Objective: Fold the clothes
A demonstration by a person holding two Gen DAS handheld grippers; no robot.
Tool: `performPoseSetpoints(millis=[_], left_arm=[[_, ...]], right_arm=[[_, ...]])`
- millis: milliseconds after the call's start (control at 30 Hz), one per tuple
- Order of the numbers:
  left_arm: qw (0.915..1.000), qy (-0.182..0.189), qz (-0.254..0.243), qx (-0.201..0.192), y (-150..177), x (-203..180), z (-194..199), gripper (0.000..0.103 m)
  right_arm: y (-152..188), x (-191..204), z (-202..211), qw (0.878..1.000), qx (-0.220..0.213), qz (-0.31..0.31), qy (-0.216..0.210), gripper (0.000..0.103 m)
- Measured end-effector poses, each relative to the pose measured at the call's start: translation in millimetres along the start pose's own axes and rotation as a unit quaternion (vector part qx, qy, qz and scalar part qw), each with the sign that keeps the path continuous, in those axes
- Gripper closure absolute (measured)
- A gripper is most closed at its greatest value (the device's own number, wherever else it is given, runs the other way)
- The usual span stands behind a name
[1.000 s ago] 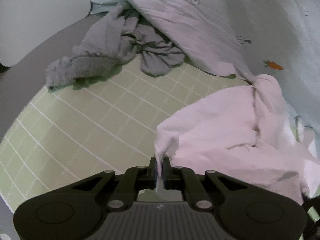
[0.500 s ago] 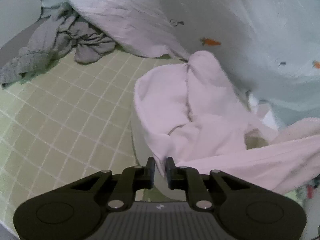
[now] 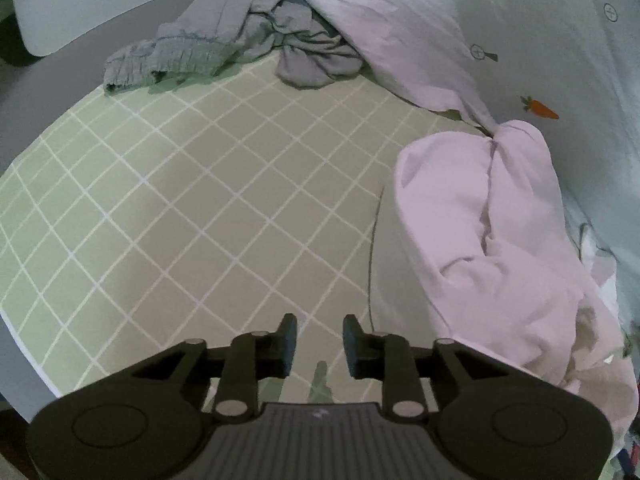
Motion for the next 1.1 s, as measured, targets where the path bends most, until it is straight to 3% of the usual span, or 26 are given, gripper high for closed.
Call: performPoseSetpoints(millis=[67, 167, 333, 500, 733, 967, 1100], left_arm=[[0.9999, -0.001, -0.013, -0.006, -6, -3, -3, 0.056], [0.9990, 0.001, -0.042, -0.017, -21, -18, -10, 0.037], [0.9957, 0.019, -0.087, -0.024, -54, -42, -28, 0.024], [0.9938, 0.029, -0.106, -0.016, -93, -63, -65, 0.023], [0.9896, 0.030, -0.140, 0.011, -135, -102, -137, 0.023], [0.9788, 0.049, -0.198, 0.018, -156, -143, -190, 0.023], [0.9764, 0.070, -0.201, 0.034, -158, -155, -210, 0.023]], right_arm=[[-3, 6, 0, 1.000, -0.010, 0.024, -0.009, 0.012], [-6, 16, -6, 0.998, -0.012, 0.068, -0.005, 0.011], [-5, 28, -27, 0.994, 0.003, 0.110, 0.015, 0.009], [2, 29, -55, 0.993, 0.027, 0.106, 0.039, 0.001], [12, 22, -95, 0.993, 0.062, 0.054, 0.087, 0.001], [25, 21, -131, 0.986, 0.096, 0.042, 0.133, 0.000], [28, 22, -141, 0.984, 0.104, 0.027, 0.142, 0.000]])
Point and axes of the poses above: each gripper's, at about its wrist camera, not at the fingertips, and z roughly against the way its jaws point, x to its left, y to its underside, the point moved 2 cm from there along -z, roughly the way its jaws point, and after that the axes turned 6 degrees about -x, right-handed, at the moved point
